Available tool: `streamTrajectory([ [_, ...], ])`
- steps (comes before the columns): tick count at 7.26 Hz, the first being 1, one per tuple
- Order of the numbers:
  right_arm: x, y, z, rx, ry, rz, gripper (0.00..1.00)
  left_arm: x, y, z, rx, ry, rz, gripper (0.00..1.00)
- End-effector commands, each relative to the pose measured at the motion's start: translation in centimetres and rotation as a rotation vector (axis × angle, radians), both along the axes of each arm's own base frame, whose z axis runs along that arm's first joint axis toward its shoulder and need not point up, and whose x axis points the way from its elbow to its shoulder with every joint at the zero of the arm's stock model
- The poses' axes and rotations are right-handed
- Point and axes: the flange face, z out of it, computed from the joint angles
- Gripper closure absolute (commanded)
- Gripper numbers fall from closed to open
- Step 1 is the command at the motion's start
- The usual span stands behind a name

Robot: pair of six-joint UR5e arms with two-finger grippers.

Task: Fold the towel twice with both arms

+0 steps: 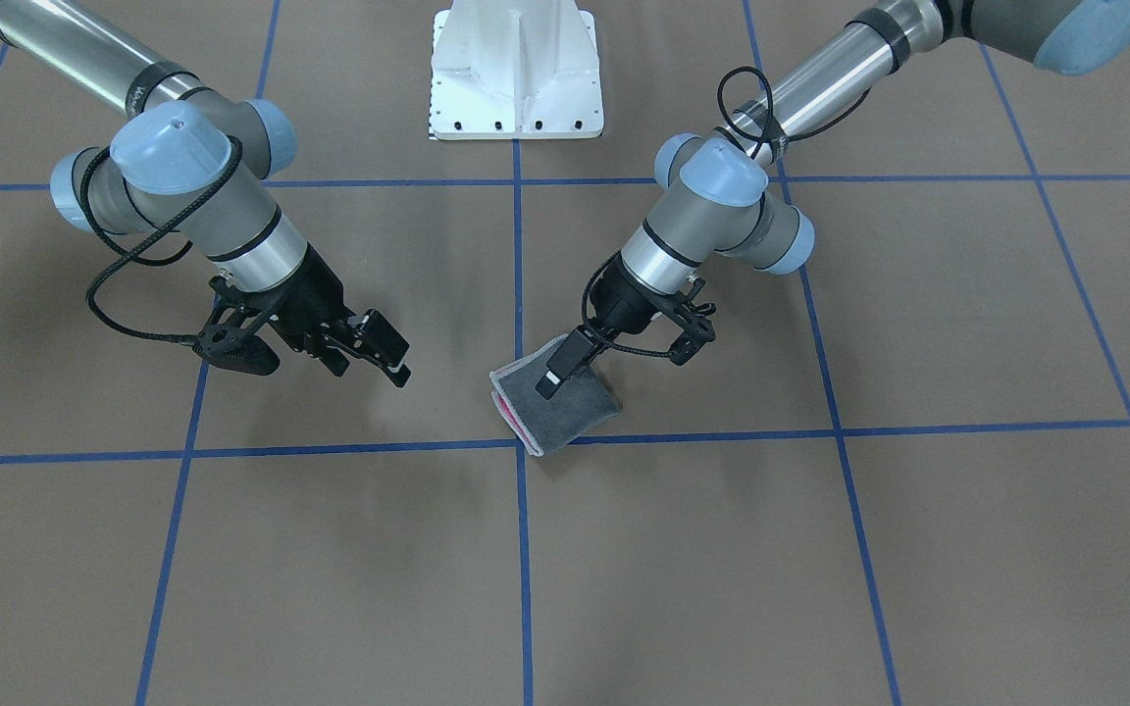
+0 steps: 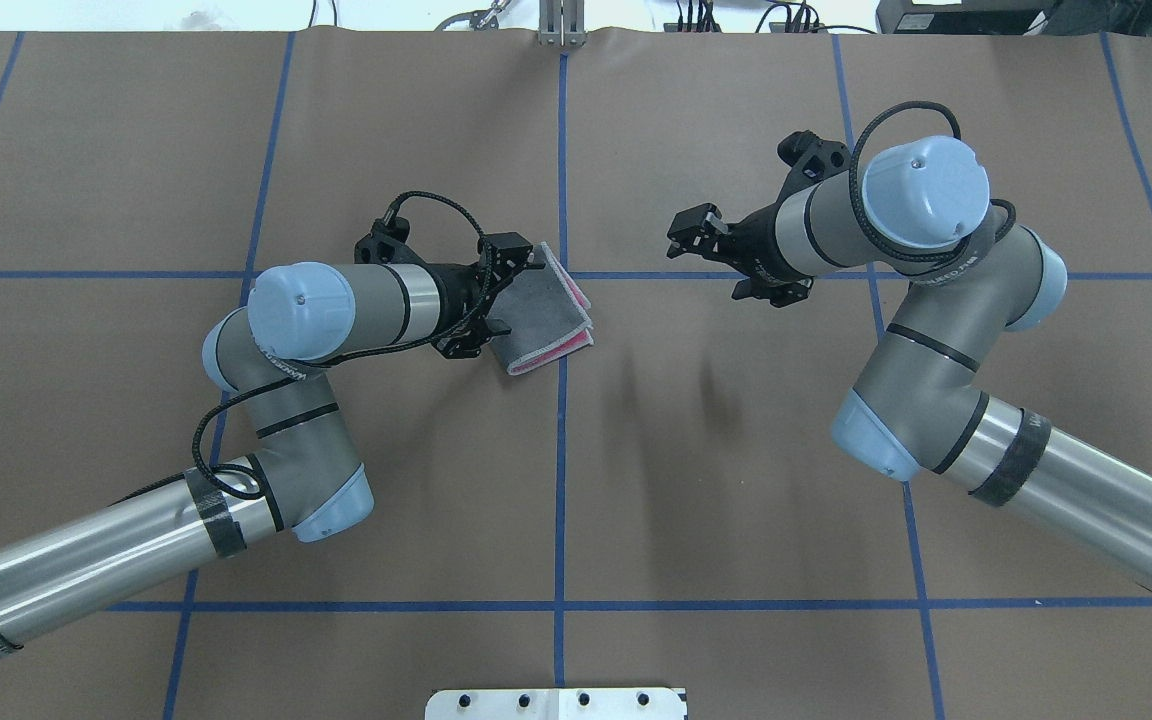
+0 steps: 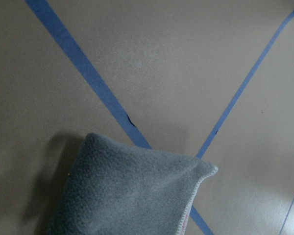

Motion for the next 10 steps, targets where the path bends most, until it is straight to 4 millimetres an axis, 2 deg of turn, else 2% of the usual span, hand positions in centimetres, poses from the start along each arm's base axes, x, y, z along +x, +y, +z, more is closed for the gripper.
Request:
streamTrajectory([
  [1, 0.0, 0.0, 0.1, -0.001, 0.001, 0.001, 0.0, -1.7, 1.4, 1.2, 0.0, 0.007, 0.023, 0.0],
  [2, 0.0, -0.1, 0.2, -0.001, 0.003, 0.003, 0.0, -1.8, 1.5, 1.5, -0.003, 0.002, 0.023, 0.0],
  [3, 0.0, -0.1, 0.0, 0.0, 0.002, 0.004, 0.0, -2.3, 1.8, 0.4, 0.008, 0.021, 0.029, 0.0],
  [4, 0.6, -0.6, 0.2, -0.003, 0.004, 0.013, 0.0, -3.7, 2.7, 0.4, 0.011, 0.029, 0.048, 0.0],
  [5, 2.8, -1.8, 1.4, -0.014, 0.014, 0.041, 0.0, -6.7, 2.2, 1.1, 0.008, 0.017, 0.022, 0.0],
  [6, 4.4, -2.8, 2.1, 0.03, 0.04, 0.041, 0.0, -9.7, -0.4, 1.4, 0.039, -0.037, 0.018, 0.0],
  [7, 6.5, -3.4, 4.2, 0.071, 0.085, 0.035, 0.0, -12.7, -2.4, 2.7, 0.072, -0.105, 0.025, 0.0],
  [8, 9.8, -4.6, 6.9, 0.116, 0.135, 0.012, 0.0, -15.9, -3.4, 5.8, 0.126, -0.181, 0.014, 0.0],
  [9, 14.9, -5.6, 10.1, 0.148, 0.173, -0.021, 0.0, -18.3, -3.2, 11.0, 0.245, -0.338, 0.093, 0.0],
  [10, 19.8, -6.1, 13.6, 0.183, 0.22, -0.054, 0.0, -22.0, -4.0, 15.1, 0.328, -0.485, 0.127, 0.0],
])
